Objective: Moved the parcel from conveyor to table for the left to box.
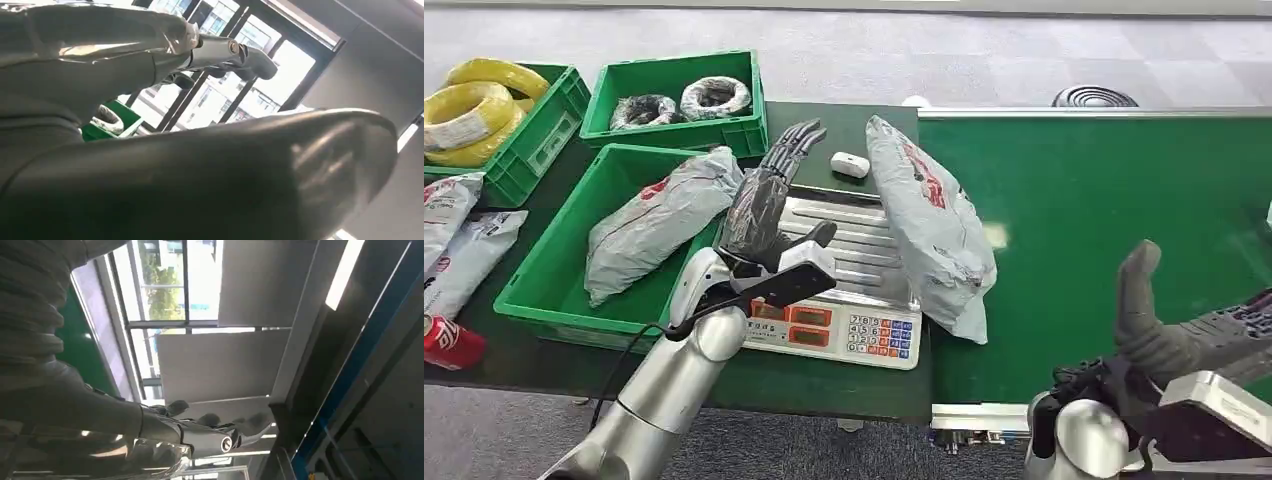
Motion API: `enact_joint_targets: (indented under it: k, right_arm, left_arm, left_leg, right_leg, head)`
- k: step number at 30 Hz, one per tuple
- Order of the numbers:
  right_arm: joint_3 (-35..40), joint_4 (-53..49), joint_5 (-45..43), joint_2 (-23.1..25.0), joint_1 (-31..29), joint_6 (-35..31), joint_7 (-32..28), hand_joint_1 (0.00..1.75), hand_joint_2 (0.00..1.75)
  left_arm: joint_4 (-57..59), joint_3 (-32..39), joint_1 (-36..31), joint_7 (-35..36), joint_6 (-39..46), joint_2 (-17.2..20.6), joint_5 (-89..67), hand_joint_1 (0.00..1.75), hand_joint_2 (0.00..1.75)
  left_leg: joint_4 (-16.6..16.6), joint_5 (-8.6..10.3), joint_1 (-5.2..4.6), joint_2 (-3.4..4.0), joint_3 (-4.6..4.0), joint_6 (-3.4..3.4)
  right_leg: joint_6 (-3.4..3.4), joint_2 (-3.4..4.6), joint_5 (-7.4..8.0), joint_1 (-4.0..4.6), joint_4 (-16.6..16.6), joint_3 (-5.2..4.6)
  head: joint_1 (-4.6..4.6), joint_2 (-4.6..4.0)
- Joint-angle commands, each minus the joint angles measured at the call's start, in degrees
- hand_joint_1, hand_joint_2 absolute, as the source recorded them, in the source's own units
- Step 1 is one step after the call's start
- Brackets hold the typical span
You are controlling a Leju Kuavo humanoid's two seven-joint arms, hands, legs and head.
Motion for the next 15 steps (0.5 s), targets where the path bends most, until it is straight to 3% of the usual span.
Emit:
enact_joint_targets:
  k: [1, 7, 15]
  right_arm:
    - [-18.24, -3.27, -6.63, 0.31, -0.35, 0.00, -1.97, 0.00, 1.75]
    - [-23.98, -3.37, -7.74, 0.31, -0.03, 0.00, -1.97, 0.00, 1.75]
    - [-22.24, -1.15, -7.35, 0.31, 2.19, 0.00, -1.97, 0.00, 1.75]
  left_arm:
    - [1.56, 0.71, -1.22, 0.84, -0.38, 0.22, -1.31, 0.00, 0.00]
    - [0.53, 1.51, -0.27, 1.14, -0.41, 0.84, -2.01, 0.00, 0.00]
    - [1.04, 3.37, 1.09, 0.65, 0.98, 1.90, -1.87, 0.00, 0.00]
  left_leg:
    - [-0.02, 0.03, -0.01, -0.14, 0.00, 0.03]
    - [-0.05, 0.01, -0.03, -0.07, 0.05, 0.00]
    - [-0.08, 0.02, -0.04, 0.02, 0.08, 0.00]
  right_leg:
    - [0.04, -0.32, -0.03, 0.01, -0.05, 0.10]
    - [0.02, -0.24, -0.03, -0.02, -0.06, 0.12]
    - [0.03, -0.18, 0.00, -0.02, -0.07, 0.11]
  head:
    - [0.00, 0.02]
    - [-0.02, 0.02]
    - [-0.02, 0.02]
